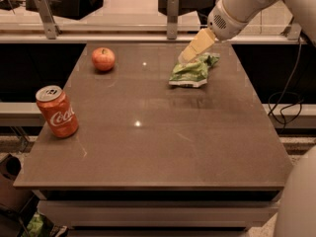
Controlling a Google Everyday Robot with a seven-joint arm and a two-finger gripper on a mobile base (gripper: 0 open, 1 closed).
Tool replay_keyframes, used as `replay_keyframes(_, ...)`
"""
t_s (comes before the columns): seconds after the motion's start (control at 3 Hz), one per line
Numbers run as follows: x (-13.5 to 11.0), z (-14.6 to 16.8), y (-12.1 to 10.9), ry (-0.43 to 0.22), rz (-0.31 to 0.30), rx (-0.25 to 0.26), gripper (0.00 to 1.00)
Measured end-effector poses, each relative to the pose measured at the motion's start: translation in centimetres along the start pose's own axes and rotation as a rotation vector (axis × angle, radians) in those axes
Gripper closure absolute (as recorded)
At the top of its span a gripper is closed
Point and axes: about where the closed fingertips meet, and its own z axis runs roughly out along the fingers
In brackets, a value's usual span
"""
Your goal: Move green jalapeno chip bag near coke can
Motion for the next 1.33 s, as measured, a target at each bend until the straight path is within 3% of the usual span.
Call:
replay_keyframes(0.67,-0.6,6.9,-0.5,0.066,0.092,-0.016,0.00)
replay_keyframes(1.33,2.7,10.1,-0.7,0.141,0.181,-0.016,0.00)
